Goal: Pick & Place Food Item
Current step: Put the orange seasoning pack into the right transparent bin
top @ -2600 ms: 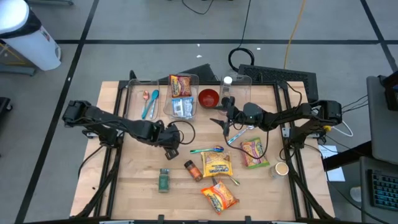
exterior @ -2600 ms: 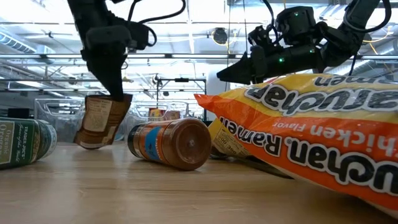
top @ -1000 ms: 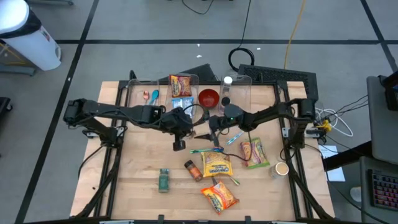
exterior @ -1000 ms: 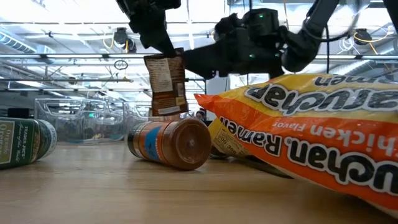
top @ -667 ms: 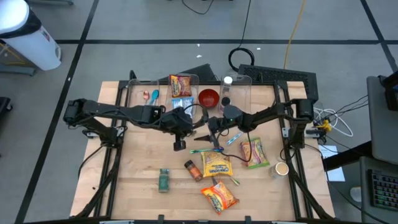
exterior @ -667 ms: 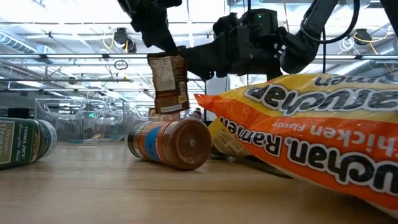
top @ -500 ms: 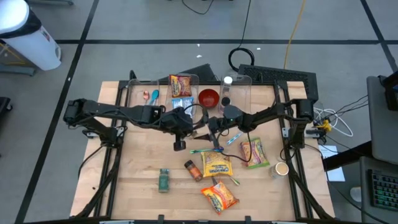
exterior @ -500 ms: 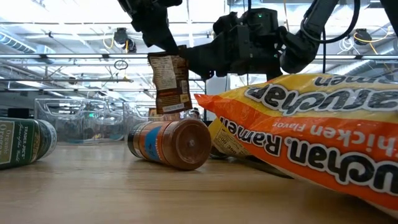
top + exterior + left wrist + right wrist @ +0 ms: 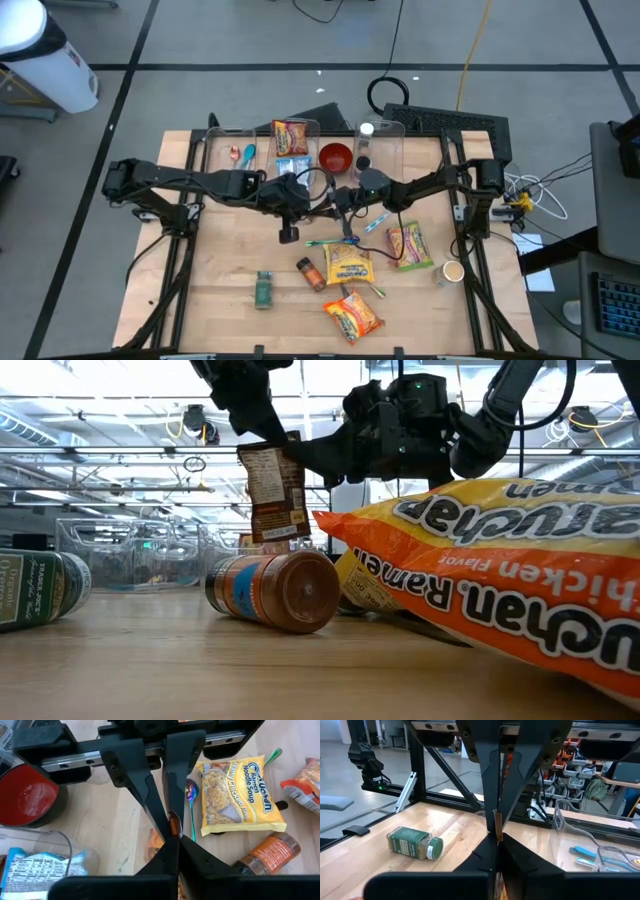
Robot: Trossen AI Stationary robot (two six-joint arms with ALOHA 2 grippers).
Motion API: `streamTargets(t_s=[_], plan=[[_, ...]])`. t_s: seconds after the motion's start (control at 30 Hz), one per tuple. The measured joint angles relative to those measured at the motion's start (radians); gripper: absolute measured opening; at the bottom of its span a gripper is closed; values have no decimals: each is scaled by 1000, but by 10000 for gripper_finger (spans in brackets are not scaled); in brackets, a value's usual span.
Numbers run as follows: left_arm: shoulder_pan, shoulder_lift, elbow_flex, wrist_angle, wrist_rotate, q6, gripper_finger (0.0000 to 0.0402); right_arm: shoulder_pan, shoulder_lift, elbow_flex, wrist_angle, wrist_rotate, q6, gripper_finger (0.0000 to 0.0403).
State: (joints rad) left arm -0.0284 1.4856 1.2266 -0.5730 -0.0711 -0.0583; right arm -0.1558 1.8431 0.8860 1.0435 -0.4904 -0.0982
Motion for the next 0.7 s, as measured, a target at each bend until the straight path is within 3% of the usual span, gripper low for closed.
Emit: streamTargets(t_s=[0.37, 0.6, 0.7], plan=[[3, 0, -1, 64, -13, 13, 38, 0, 0, 0, -1, -6, -18, 1], [2, 0, -1, 119, -20, 69, 95, -1, 0, 0, -9, -7, -20, 0], [2, 0, -1, 119, -76, 93, 123, -2, 0, 0, -23, -7, -47, 0]])
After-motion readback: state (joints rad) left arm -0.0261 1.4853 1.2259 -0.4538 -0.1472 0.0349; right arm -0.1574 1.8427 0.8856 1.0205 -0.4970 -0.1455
